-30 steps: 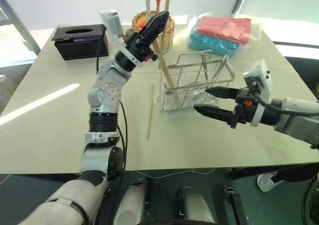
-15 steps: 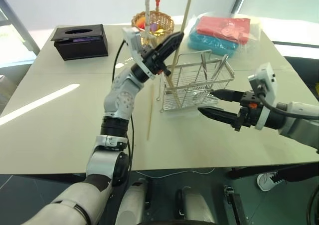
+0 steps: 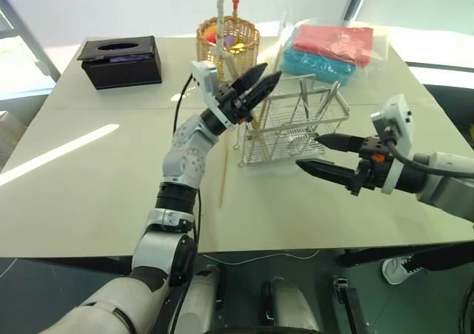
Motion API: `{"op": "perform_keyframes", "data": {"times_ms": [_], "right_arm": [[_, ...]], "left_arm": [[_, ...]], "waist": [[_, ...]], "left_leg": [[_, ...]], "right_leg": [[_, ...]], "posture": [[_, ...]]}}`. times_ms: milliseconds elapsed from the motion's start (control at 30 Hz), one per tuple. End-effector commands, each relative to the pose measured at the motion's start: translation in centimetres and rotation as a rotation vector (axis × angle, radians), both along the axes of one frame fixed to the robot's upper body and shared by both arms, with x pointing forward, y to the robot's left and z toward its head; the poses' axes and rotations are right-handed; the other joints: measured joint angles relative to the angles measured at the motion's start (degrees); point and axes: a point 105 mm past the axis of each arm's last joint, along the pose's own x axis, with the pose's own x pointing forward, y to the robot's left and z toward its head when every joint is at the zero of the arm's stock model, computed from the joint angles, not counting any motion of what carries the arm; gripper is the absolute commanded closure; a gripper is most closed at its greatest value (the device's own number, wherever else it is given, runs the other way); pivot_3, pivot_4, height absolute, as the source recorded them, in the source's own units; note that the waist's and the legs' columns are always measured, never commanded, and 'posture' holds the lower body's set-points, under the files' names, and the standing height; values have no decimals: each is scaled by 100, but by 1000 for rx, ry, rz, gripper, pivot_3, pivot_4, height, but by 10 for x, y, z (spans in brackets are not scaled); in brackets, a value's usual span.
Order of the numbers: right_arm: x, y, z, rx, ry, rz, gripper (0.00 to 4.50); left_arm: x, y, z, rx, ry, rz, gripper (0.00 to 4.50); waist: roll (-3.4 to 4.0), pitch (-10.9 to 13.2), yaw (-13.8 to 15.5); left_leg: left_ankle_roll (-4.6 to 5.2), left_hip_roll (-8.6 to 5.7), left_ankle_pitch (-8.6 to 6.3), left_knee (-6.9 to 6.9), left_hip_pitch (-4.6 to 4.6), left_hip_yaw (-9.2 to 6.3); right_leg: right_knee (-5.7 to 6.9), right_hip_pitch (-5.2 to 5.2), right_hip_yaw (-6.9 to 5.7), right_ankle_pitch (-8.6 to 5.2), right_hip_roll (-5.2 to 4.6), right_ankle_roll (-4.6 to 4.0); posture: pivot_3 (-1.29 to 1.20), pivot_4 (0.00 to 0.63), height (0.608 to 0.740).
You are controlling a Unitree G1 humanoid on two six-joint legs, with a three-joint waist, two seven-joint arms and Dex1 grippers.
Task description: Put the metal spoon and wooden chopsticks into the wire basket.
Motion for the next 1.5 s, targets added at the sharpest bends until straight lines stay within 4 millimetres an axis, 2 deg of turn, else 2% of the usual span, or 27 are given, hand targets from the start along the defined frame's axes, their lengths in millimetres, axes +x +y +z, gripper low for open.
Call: {"op": "perform_keyframes", "data": {"times_ms": [33,167,233,300,367,433,500,567,600,633,700,767,833,900,1033,1100,1167,1300,1500], "right_arm": [[-4,0,13,0,-66,5,153],[-4,0,13,-2,-64,5,153],[-5,-1,14,-4,-59,8,153],[-6,-1,13,-9,-48,18,153],[-9,-1,11,-10,-28,31,153],[-15,0,4,-20,10,53,153],[-21,1,-1,-23,42,67,153],[-25,0,-5,-25,67,78,153],[-26,0,-5,-25,73,81,153],[-27,0,-5,-27,78,83,153],[-28,0,-5,-28,85,88,153],[-27,0,-5,-30,88,91,153],[-26,0,-5,-33,91,94,153],[-25,0,-5,-36,92,97,153],[-23,1,-4,-40,90,101,153],[-23,1,-4,-41,89,100,153],[-23,0,-5,-41,89,97,153],[-23,1,-6,-36,86,95,153],[-22,3,-7,-24,79,96,153]], "left_arm": [[-5,1,17,-27,-65,14,695],[-8,10,50,-117,-109,36,695],[-6,25,86,-212,-112,94,695],[1,44,112,-261,-92,185,695],[13,65,121,-270,-11,281,695],[24,89,121,-237,34,435,695],[36,109,107,-139,94,617,695],[51,134,76,25,216,838,695],[54,141,67,68,249,902,695],[56,146,55,124,306,941,695],[55,154,19,348,445,1055,695],[49,155,-5,433,573,1067,695],[40,140,-14,418,627,961,695],[33,127,-23,478,643,894,695],[16,98,-31,464,706,774,695],[6,90,-34,485,719,730,695],[-2,89,-38,524,742,725,695],[-15,99,-47,603,805,744,695],[-21,102,-59,662,818,715,695]], "waist": [[0,0,-1],[-1,0,-1],[-2,1,3],[-3,2,-1],[0,0,-10],[7,-4,-10],[6,-4,-8],[5,-3,-5],[5,-3,-4],[3,-2,1],[-3,1,31],[-4,1,32],[-5,1,35],[-6,1,28],[-5,0,11],[-5,0,8],[-5,0,0],[-4,0,2],[-4,0,18]], "left_leg": [[0,0,0,0,0,0],[0,0,0,1,0,0],[1,0,0,3,-2,0],[3,0,-1,13,-9,-1],[11,0,-6,24,-9,-1],[16,0,-9,27,-3,-1],[16,0,-10,27,1,-1],[16,0,-9,29,1,-1],[16,0,-9,32,1,-1],[16,0,-9,34,-1,-1],[17,0,-10,43,-5,-1],[22,0,-15,52,-9,-2],[25,0,-20,60,-9,-2],[11,-1,-29,61,-9,-2],[9,0,-30,54,-9,-2],[9,0,-30,51,-11,-2],[8,0,-29,49,-11,-2],[10,0,-27,49,-11,-2],[7,-1,-29,52,-10,-2]], "right_leg": [[0,0,0,0,0,0],[0,0,0,0,0,0],[2,-3,0,1,0,1],[8,-5,-3,2,1,5],[8,1,-3,9,3,17],[8,9,-2,9,5,18],[10,10,-2,9,6,19],[15,9,-2,9,7,19],[16,11,-2,9,8,20],[17,10,-2,12,8,23],[18,9,-2,14,8,28],[17,10,-2,16,6,30],[12,2,-1,17,4,33],[8,-1,-1,19,1,35],[7,4,2,19,1,35],[8,7,3,19,1,36],[8,5,3,19,2,35],[10,5,4,19,5,35],[6,6,4,18,4,34]], "posture": [[0,150,740],[0,150,740],[0,150,740],[0,150,740],[0,150,740],[0,150,740],[0,150,740],[0,150,740],[0,150,740],[0,150,740],[0,150,740],[0,150,740],[0,150,740],[0,150,740],[0,150,740],[0,150,740],[0,150,740],[0,150,740],[0,150,740]]}}
